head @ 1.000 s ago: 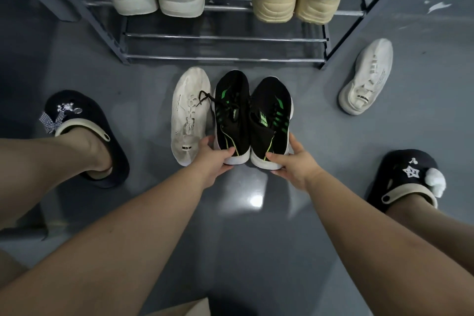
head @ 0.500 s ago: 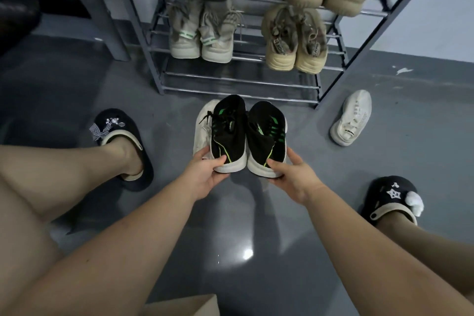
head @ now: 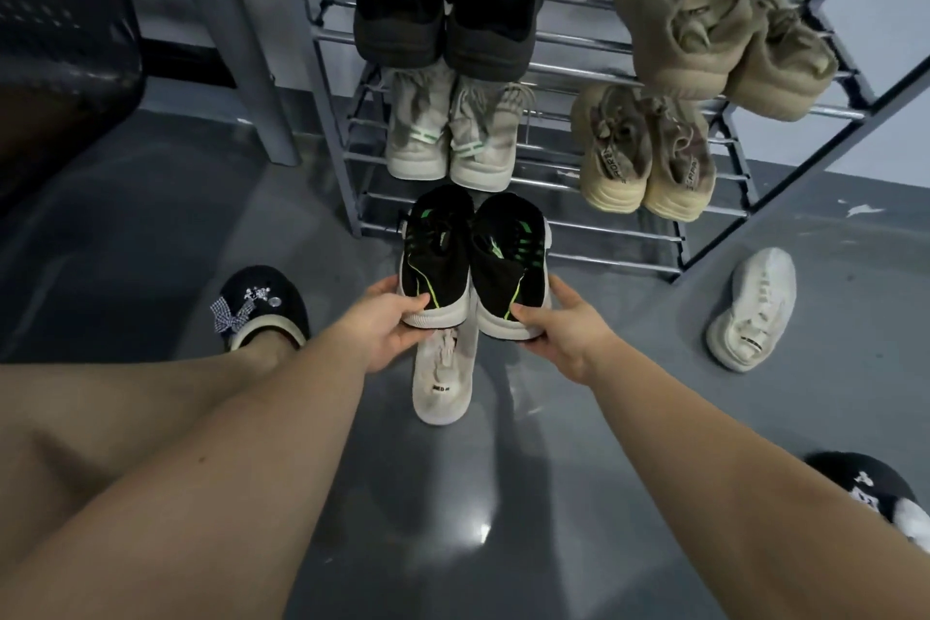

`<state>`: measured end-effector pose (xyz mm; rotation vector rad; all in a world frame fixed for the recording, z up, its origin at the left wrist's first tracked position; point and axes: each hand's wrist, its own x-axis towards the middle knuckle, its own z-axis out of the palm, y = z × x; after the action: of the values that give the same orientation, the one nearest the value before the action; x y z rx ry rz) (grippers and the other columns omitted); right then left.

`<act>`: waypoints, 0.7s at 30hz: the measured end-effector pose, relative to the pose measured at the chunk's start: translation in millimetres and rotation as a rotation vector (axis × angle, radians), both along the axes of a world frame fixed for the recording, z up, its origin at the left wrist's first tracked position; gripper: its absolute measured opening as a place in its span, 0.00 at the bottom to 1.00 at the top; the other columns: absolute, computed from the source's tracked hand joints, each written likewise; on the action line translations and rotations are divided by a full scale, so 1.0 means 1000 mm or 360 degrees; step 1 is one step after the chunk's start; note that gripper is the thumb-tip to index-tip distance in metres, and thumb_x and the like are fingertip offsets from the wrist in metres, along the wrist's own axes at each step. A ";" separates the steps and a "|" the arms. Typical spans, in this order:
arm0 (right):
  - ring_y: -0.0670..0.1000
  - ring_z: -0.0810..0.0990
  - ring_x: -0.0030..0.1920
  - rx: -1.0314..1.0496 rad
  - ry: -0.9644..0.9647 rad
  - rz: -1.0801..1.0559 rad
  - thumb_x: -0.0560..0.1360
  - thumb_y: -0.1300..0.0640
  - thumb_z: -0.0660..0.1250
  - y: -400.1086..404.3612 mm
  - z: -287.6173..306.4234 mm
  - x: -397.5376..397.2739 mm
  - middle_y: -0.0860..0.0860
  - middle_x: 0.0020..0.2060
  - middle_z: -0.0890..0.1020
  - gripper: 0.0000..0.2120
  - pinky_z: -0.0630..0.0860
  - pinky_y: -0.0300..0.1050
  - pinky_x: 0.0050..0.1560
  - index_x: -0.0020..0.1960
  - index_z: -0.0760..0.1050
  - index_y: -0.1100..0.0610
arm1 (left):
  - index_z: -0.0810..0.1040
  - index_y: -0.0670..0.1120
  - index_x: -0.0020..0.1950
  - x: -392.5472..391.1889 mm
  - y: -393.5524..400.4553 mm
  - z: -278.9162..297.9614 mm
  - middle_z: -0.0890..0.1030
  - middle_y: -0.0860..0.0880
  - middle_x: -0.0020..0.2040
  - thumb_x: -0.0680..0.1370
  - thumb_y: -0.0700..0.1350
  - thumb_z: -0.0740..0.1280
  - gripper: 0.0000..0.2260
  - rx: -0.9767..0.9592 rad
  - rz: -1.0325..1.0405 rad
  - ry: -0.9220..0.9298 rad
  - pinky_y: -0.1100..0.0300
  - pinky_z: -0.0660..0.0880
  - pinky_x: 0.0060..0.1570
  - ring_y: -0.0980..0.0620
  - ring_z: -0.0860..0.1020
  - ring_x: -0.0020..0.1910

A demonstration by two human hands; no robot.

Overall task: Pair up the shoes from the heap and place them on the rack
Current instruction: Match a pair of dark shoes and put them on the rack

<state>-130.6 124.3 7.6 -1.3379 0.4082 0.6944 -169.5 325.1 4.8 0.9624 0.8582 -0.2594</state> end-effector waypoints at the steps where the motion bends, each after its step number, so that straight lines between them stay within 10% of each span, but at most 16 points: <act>1: 0.51 0.81 0.48 0.0009 0.0009 -0.0004 0.73 0.70 0.68 0.006 -0.003 0.009 0.54 0.56 0.80 0.35 0.78 0.45 0.41 0.74 0.60 0.50 | 0.66 0.46 0.68 0.009 0.006 -0.004 0.78 0.43 0.56 0.77 0.30 0.62 0.22 0.0011 0.0005 0.0003 0.48 0.75 0.56 0.46 0.78 0.51; 15: 0.55 0.79 0.60 -0.0107 -0.0152 0.0085 0.72 0.69 0.70 0.075 -0.060 0.128 0.53 0.62 0.78 0.36 0.79 0.51 0.54 0.74 0.61 0.52 | 0.69 0.44 0.68 0.124 0.065 -0.061 0.78 0.44 0.61 0.77 0.31 0.62 0.21 0.0203 -0.0020 -0.0064 0.53 0.78 0.43 0.51 0.79 0.45; 21: 0.53 0.80 0.53 -0.0173 -0.0140 -0.0065 0.70 0.67 0.73 0.106 -0.080 0.153 0.50 0.55 0.79 0.28 0.79 0.46 0.44 0.65 0.67 0.54 | 0.68 0.47 0.70 0.155 0.090 -0.075 0.78 0.46 0.59 0.78 0.33 0.62 0.22 0.0343 -0.0119 -0.0055 0.59 0.79 0.37 0.52 0.79 0.46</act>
<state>22.0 230.4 -72.3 -1.4531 0.4062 0.5842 -14.3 414.9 -70.4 1.1980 0.8310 -0.2162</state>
